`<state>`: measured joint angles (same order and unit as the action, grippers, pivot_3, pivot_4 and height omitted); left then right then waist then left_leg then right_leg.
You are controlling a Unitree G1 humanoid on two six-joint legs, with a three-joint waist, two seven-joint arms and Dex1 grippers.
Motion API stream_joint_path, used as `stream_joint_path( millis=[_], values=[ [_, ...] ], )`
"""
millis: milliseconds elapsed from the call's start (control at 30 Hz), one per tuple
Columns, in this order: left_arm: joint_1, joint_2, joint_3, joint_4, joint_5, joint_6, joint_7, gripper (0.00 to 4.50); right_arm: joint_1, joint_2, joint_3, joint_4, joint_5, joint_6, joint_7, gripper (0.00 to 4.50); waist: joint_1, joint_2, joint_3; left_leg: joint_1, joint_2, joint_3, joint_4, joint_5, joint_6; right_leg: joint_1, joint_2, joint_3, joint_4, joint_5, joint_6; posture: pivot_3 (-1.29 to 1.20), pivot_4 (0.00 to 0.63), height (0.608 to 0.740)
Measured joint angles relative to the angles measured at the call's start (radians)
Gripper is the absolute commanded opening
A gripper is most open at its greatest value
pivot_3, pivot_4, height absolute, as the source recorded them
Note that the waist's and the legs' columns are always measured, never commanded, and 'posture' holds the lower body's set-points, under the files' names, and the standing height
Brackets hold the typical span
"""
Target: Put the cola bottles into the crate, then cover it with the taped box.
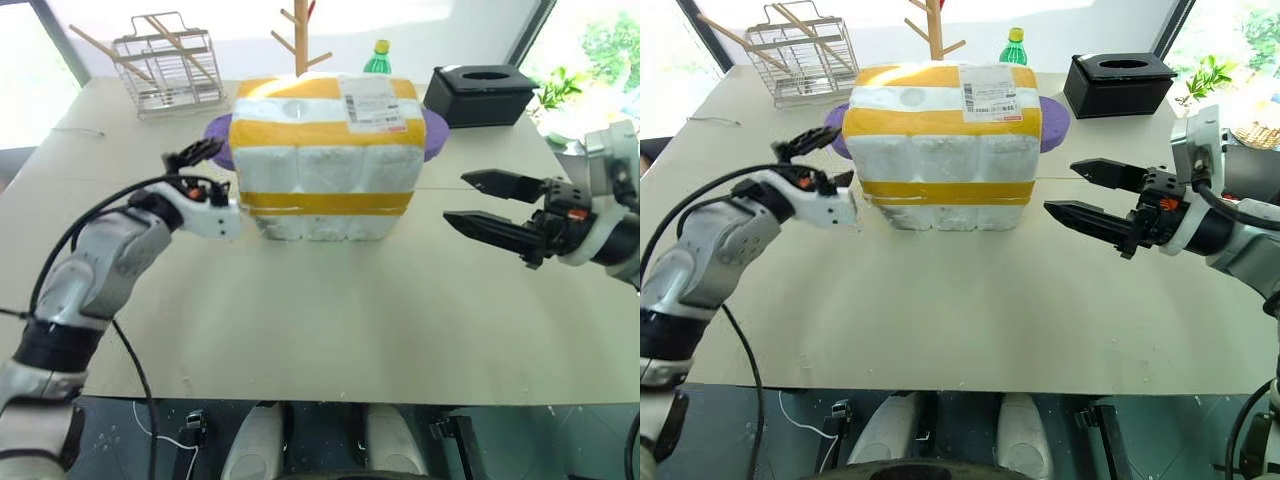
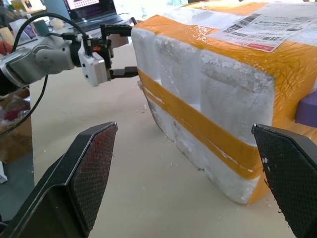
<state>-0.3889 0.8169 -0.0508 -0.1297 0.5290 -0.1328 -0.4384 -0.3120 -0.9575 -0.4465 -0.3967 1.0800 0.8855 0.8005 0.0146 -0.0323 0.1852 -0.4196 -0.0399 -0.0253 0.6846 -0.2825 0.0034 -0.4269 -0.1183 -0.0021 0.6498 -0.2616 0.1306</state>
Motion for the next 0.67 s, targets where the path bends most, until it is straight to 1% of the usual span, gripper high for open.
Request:
stream_joint_path(
  millis=[33, 67, 133, 167, 233, 300, 333, 400, 467, 533, 667],
  values=[
    [0.027, -0.031, 0.035, -0.047, -0.101, 0.053, -0.049, 4.2, 0.009, 0.0, -0.001, 0.0, -0.006, -0.003, 0.003, 4.5, 0.002, 0.0, 0.0, 0.0, 0.0, -0.001, 0.0, 0.0, 0.0, 0.001, 0.0, 0.0, 0.0, 0.0, 0.0, 0.0, 0.15, 0.74],
    [0.046, -0.079, 0.072, -0.117, -0.236, 0.128, -0.106, 4.2, 0.021, 0.0, -0.002, 0.004, -0.014, -0.007, 0.006, 4.5, 0.007, 0.0, 0.0, -0.001, -0.001, -0.001, 0.001, 0.0, 0.0, 0.001, -0.001, 0.0, 0.0, 0.0, 0.0, 0.0, 0.15, 0.74],
    [0.049, -0.11, 0.12, -0.222, -0.424, 0.265, -0.185, 4.2, 0.024, 0.0, -0.002, 0.012, -0.021, -0.014, 0.012, 4.5, 0.009, 0.0, 0.0, -0.001, -0.001, -0.001, 0.002, 0.0, 0.0, 0.001, -0.001, 0.0, -0.001, 0.0, 0.0, 0.0, 0.15, 0.74],
    [0.046, -0.108, 0.169, -0.268, -0.542, 0.37, -0.232, 4.2, 0.023, -0.001, -0.002, 0.019, -0.027, -0.019, 0.019, 4.5, 0.004, 0.0, 0.0, 0.0, -0.001, -0.001, 0.002, 0.0, 0.0, 0.001, 0.0, 0.0, 0.0, 0.0, 0.0, 0.0, 0.15, 0.74],
    [0.038, -0.058, 0.296, -0.3, -0.789, 0.623, -0.328, 4.2, 0.021, -0.008, -0.002, 0.052, -0.04, -0.023, 0.037, 4.5, -0.006, 0.002, -0.001, 0.002, 0.001, -0.001, 0.001, 0.0, -0.001, 0.002, 0.002, 0.0, 0.0, 0.0, 0.0, 0.0, 0.15, 0.74],
    [-0.001, -0.027, 0.41, -0.285, -1.007, 0.816, -0.39, 4.2, 0.019, -0.014, -0.003, 0.091, -0.051, -0.025, 0.057, 4.5, -0.012, 0.004, 0.0, 0.004, 0.001, -0.001, 0.001, 0.0, 0.0, 0.003, 0.003, 0.0, 0.001, 0.0, 0.0, 0.0, 0.15, 0.74],
    [-0.032, -0.007, 0.446, -0.265, -1.097, 0.892, -0.413, 4.2, 0.009, -0.014, 0.0, 0.105, -0.054, -0.025, 0.069, 4.5, -0.013, 0.004, 0.0, 0.004, 0.001, -0.001, 0.001, 0.0, -0.001, 0.003, 0.003, 0.0, 0.001, 0.0, 0.0, 0.0, 0.15, 0.74],
    [-0.091, 0.087, 0.531, -0.203, -1.268, 1.038, -0.48, 4.2, -0.025, -0.024, 0.002, 0.133, -0.056, -0.026, 0.096, 4.5, -0.025, 0.005, 0.0, 0.004, 0.001, -0.001, 0.001, 0.0, -0.001, 0.003, 0.004, 0.0, 0.002, 0.0, 0.0, 0.0, 0.15, 0.74],
    [-0.09, 0.18, 0.577, -0.168, -1.357, 1.116, -0.549, 4.2, -0.047, -0.031, 0.004, 0.152, -0.057, -0.028, 0.114, 4.5, -0.031, 0.005, 0.0, 0.007, 0.001, 0.0, 0.0, 0.0, -0.001, 0.005, 0.004, 0.0, 0.001, 0.0, 0.0, 0.0, 0.15, 0.74],
    [-0.06, 0.254, 0.586, -0.131, -1.378, 1.138, -0.602, 4.2, -0.053, -0.031, 0.004, 0.171, -0.06, -0.028, 0.131, 4.5, -0.032, 0.007, 0.0, 0.011, 0.001, 0.001, -0.002, 0.0, 0.0, 0.009, 0.004, 0.0, 0.0, 0.0, -0.001, 0.0, 0.15, 0.74],
    [-0.034, 0.28, 0.565, -0.036, -1.292, 1.075, -0.572, 4.2, -0.053, -0.031, 0.016, 0.18, -0.08, -0.029, 0.157, 4.5, -0.026, 0.008, 0.0, 0.012, 0.002, 0.0, -0.002, 0.0, 0.0, 0.011, 0.004, 0.0, -0.001, 0.0, -0.001, 0.0, 0.15, 0.74]
  ],
)
